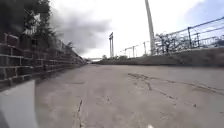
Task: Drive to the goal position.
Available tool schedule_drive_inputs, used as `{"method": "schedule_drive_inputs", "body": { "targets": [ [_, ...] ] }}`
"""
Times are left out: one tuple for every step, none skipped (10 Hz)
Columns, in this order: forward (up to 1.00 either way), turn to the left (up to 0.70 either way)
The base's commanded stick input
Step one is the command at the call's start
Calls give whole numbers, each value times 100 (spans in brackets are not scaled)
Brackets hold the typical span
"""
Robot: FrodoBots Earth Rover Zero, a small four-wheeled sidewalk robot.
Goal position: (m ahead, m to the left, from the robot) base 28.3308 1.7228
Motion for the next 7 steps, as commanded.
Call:
{"method": "schedule_drive_inputs", "body": {
  "targets": [
    [70,0],
    [70,0],
    [70,0],
    [70,0],
    [70,0],
    [70,0],
    [70,0]
  ]
}}
